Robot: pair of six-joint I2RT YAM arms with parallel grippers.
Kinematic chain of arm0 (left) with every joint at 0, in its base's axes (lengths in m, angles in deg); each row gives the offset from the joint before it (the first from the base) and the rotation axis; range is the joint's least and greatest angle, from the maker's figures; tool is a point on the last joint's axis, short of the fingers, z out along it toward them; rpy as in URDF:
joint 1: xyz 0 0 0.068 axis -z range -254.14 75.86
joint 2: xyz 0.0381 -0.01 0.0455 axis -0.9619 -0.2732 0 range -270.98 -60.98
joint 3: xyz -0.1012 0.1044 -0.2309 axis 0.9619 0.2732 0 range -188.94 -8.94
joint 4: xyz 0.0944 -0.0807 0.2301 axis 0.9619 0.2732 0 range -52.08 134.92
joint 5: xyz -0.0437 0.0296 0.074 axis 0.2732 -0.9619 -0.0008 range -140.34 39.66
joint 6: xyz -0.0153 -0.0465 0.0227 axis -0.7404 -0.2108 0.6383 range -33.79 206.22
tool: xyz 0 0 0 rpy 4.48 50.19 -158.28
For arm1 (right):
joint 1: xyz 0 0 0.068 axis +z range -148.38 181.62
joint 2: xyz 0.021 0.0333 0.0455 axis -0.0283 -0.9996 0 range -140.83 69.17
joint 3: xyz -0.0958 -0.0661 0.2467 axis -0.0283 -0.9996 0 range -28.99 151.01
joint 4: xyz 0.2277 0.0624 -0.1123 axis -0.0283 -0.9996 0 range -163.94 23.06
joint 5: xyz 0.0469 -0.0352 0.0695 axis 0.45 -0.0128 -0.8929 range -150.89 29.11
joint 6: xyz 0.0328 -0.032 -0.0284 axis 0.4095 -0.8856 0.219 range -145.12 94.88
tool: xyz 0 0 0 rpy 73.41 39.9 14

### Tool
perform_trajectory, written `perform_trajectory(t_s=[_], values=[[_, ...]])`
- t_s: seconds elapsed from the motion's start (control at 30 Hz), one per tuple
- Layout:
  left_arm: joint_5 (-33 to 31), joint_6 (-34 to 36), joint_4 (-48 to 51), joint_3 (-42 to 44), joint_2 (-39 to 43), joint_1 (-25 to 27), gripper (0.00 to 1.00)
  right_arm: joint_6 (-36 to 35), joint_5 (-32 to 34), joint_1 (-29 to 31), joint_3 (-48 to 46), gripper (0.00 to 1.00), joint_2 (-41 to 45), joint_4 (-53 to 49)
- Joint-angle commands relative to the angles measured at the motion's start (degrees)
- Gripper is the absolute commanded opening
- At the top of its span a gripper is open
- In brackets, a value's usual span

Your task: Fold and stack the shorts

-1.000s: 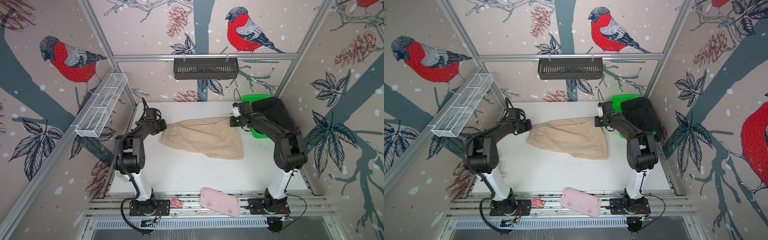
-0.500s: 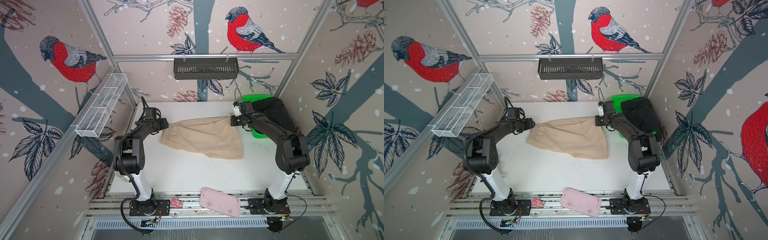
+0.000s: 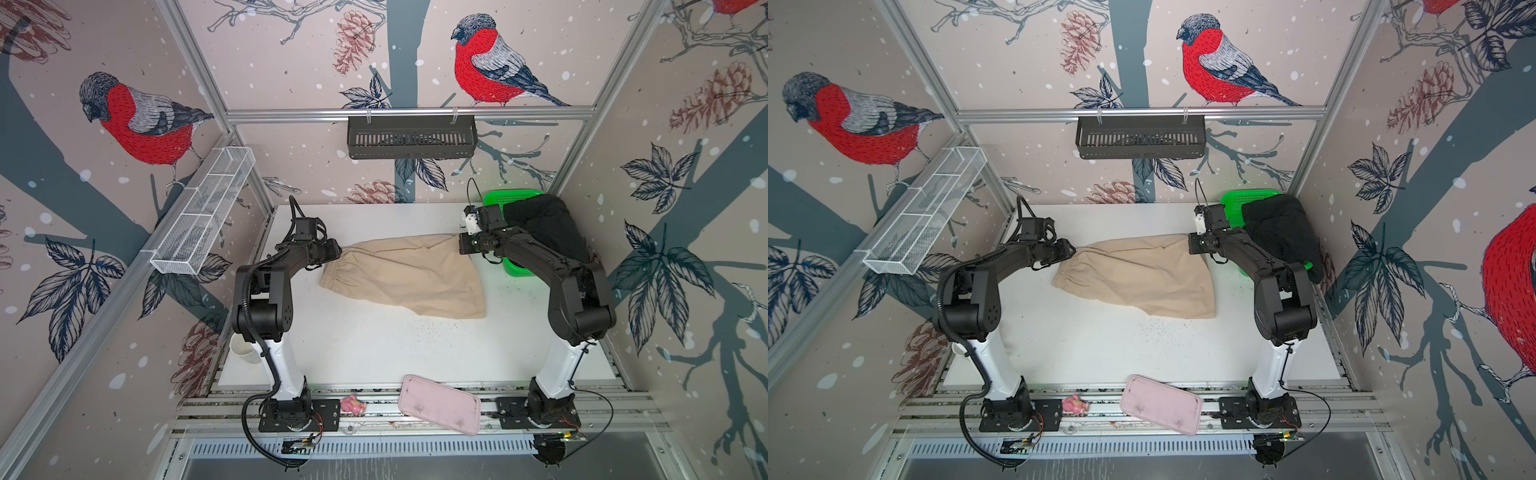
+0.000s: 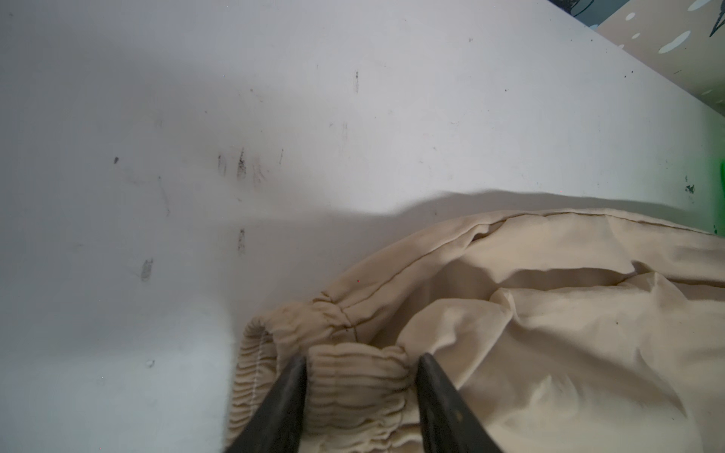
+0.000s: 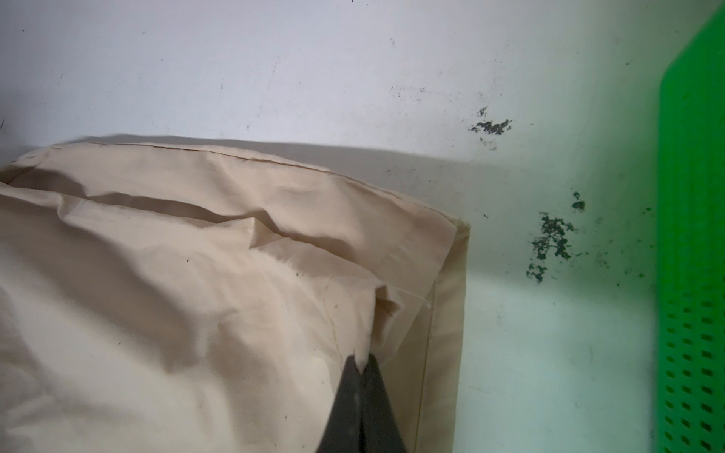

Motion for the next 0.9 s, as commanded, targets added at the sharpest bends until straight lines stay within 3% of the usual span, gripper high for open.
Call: perform_trajectory(t_s=[0.0, 0.23, 0.37, 0.5, 0.6, 0.63, 0.87], values=[[-0.5, 0.9, -0.3, -0.2, -0.7, -0.1, 0.56, 0.6, -0.6, 0.1, -0.2, 0.02, 0.1, 1.3], [0.4, 0.8, -1.3, -0.2, -1.6, 0.0, 0.57, 0.6, -0.6, 0.1, -0.6, 0.02, 0.2, 1.5], [2.0, 0.3, -2.3, 0.0, -2.8, 0.1, 0.52, 0.7, -0.6, 0.1, -0.9, 0.03, 0.1, 1.8], [3.2, -0.1, -2.9, 0.3, -2.6, 0.1, 0.34, 0.7, -0.7, 0.1, -1.3, 0.02, 0.1, 2.4], [3.7, -0.2, -3.1, 0.5, -1.9, 0.2, 0.05, 0.8, -0.6, 0.1, -1.6, 0.03, 0.0, 2.8], [3.7, -0.2, -2.9, 0.5, -1.8, 0.2, 0.0, 0.8, -0.6, 0.1, -1.7, 0.03, 0.1, 3.0], [1.7, -0.4, -1.7, 1.2, 1.2, 0.1, 0.0, -0.2, 0.7, 0.1, -1.3, 0.02, 0.8, 2.5]])
